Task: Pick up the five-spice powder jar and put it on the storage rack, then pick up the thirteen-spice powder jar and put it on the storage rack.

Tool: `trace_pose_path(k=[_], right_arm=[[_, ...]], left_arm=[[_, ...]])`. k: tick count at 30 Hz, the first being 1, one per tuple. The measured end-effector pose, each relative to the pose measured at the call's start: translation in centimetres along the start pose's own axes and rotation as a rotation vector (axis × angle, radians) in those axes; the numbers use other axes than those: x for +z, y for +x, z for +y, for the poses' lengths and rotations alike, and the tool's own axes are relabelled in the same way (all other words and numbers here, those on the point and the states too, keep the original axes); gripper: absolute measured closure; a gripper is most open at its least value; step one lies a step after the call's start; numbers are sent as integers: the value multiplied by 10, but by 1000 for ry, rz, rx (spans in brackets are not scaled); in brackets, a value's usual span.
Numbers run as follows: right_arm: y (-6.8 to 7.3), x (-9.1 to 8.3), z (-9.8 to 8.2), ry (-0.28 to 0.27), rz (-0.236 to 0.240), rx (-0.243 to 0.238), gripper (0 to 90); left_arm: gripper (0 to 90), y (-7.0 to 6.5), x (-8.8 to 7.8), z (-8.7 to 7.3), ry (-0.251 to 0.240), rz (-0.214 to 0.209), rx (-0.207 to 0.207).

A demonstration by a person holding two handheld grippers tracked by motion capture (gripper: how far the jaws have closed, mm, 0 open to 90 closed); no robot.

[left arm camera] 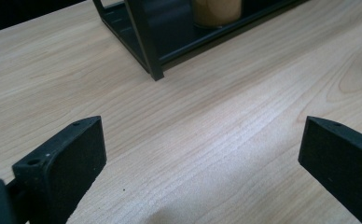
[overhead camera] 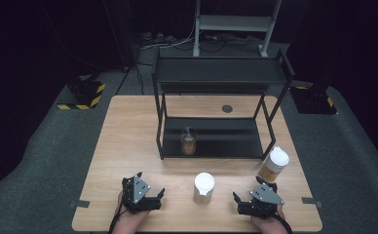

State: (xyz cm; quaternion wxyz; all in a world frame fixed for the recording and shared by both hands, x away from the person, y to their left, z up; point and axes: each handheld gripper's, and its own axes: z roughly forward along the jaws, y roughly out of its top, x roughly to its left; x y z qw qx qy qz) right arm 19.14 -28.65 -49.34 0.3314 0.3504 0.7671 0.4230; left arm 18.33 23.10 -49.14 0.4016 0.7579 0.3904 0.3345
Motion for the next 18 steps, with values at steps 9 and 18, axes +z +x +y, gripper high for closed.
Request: trace_pose_path(k=[9,18], right_arm=[[0,-2,-3,-18,-2,5,1],[0,-8,-2,-41,1,-12,1]], left_arm=[[12,-3,2,4,19,-1,35],[12,-5,0,1,5,3,49]])
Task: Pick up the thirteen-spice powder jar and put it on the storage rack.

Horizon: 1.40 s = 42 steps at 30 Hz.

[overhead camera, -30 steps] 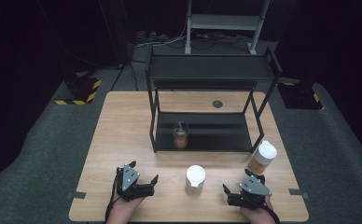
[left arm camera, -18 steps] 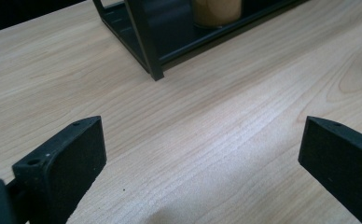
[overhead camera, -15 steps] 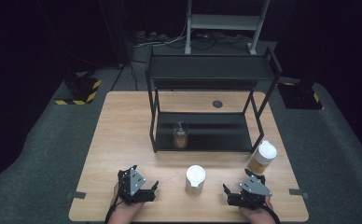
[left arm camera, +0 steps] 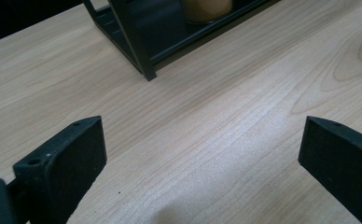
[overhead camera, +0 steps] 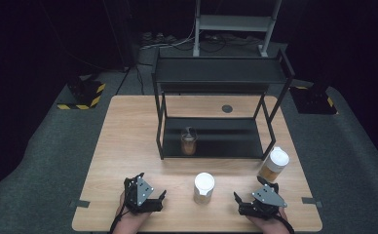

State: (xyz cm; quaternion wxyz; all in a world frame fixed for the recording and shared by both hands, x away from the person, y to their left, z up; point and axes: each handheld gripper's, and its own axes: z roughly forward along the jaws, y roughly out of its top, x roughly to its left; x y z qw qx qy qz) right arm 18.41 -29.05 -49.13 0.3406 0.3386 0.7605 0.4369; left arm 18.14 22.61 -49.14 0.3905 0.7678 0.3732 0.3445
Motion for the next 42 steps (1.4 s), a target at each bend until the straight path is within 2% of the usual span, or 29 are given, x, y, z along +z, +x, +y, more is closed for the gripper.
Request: trace_pose_path(k=[4,8,15,21,42], right_arm=[[1,-3,0,-21,1,-2,1],[0,-7,2,-43,22,-10,0],[3,-11,5,-82,41,-2,0],[6,-12,8,-89,51,-3,0],[16,-10,16,-114,147,27,0]], left_arm=[[11,-1,0,0,2,0,8],[12,-2,0,0,1,1,20],[11,-2,0,0,0,-2,16],[12,-2,-1,0,0,-7,18],[11,-3,0,2,10,-17,33]])
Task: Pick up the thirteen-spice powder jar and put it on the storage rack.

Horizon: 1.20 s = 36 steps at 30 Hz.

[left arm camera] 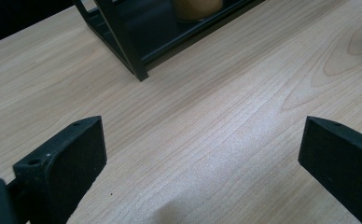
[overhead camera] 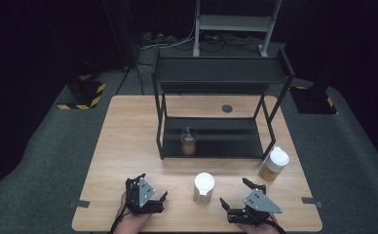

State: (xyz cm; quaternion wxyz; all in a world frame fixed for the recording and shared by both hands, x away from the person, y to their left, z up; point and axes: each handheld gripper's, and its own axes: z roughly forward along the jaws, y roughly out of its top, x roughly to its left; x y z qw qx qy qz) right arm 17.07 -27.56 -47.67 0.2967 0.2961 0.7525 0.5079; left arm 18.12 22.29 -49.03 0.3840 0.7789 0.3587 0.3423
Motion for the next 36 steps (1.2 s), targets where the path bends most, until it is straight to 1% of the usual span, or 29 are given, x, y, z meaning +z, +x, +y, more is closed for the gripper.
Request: trace_pose_path(k=[7,15,17,25,33,36], right_arm=[[3,4,3,4,29,24,0],[7,11,5,10,59,36,0],[7,12,5,4,69,42,0],[12,16,5,-7,74,45,0],[17,22,5,-12,93,41,0],[19,26,5,-14,107,43,0]], left_arm=[[12,1,0,0,1,-5,-2],[12,2,0,0,2,-8,-6],[12,2,0,0,2,-9,-6],[11,2,0,0,2,-11,-3],[12,2,0,0,0,-12,-1],[11,2,0,0,-1,-13,-2]])
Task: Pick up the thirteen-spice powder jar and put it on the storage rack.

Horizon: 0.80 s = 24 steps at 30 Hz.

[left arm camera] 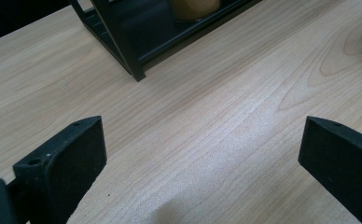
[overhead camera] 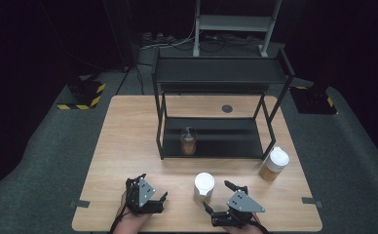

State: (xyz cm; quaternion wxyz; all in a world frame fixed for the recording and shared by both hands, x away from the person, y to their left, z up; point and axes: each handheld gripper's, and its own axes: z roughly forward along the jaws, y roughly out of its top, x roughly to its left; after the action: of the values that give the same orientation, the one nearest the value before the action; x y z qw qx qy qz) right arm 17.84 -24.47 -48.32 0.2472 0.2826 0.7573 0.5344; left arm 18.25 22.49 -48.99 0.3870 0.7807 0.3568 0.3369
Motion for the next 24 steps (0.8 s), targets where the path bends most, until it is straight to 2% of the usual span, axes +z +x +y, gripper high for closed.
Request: trace_pose_path(k=[7,11,24], right_arm=[[3,9,0,5,24,3,18],[7,15,-2,-13,29,14,56],[23,26,-4,-37,-19,20,158]], left_arm=[[12,0,0,0,0,-1,4],[11,0,0,0,-2,-3,4],[11,1,0,0,-2,-6,3]])
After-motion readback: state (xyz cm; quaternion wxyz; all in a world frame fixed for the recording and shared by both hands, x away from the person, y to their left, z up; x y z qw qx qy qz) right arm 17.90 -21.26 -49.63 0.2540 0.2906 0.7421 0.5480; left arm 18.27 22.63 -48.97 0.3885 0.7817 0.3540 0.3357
